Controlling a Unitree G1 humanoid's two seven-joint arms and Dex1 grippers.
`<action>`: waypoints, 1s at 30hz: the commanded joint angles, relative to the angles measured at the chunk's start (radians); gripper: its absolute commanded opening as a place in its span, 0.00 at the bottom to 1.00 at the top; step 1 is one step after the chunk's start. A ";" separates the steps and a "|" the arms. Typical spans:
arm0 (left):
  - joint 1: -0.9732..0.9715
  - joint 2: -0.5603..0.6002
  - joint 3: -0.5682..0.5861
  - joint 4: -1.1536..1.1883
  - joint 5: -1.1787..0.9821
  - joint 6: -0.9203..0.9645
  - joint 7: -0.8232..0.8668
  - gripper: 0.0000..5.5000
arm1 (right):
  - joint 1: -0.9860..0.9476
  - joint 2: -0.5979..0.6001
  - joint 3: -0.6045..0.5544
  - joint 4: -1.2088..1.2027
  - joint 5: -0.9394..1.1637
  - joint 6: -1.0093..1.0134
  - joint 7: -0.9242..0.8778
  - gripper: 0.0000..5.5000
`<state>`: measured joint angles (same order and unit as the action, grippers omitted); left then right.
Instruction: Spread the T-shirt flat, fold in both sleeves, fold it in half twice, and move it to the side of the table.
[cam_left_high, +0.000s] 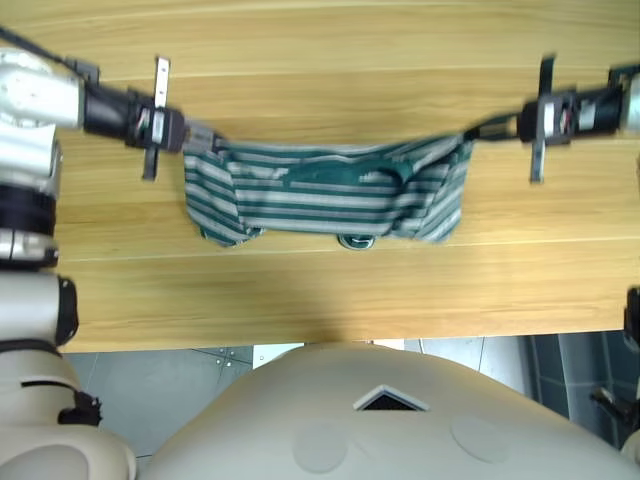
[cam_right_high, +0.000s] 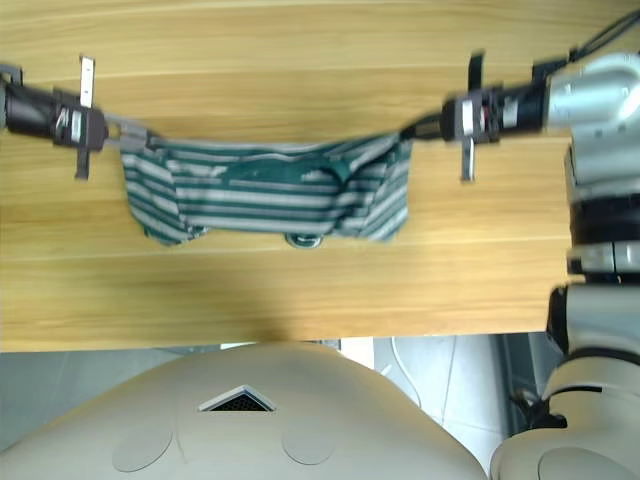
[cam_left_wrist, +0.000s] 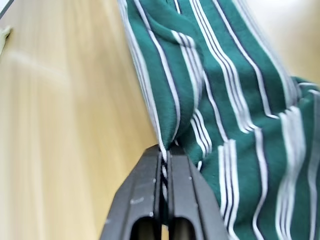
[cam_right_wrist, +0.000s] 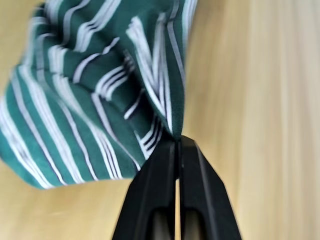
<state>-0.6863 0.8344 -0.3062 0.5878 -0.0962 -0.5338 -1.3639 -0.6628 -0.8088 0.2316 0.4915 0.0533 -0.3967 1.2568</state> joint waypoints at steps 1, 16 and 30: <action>-1.105 -0.061 0.410 0.636 -0.116 0.252 1.231 0.00 | -1.109 -0.011 -0.293 0.672 -0.037 0.234 -1.217 0.00; 0.465 -0.105 0.132 0.212 0.108 -0.429 0.577 0.00 | 0.424 0.084 -0.132 0.123 -0.148 -0.333 -0.756 0.00; 0.614 0.032 -0.022 0.081 0.365 -0.425 0.525 0.00 | 0.817 -0.161 -0.035 -0.287 -0.050 -0.289 -0.317 0.00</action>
<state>-0.1597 0.8275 -0.2941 0.6853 0.1989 -0.9966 -0.8138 0.1221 -0.9278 0.2061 0.2335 0.0050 -0.7016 0.9160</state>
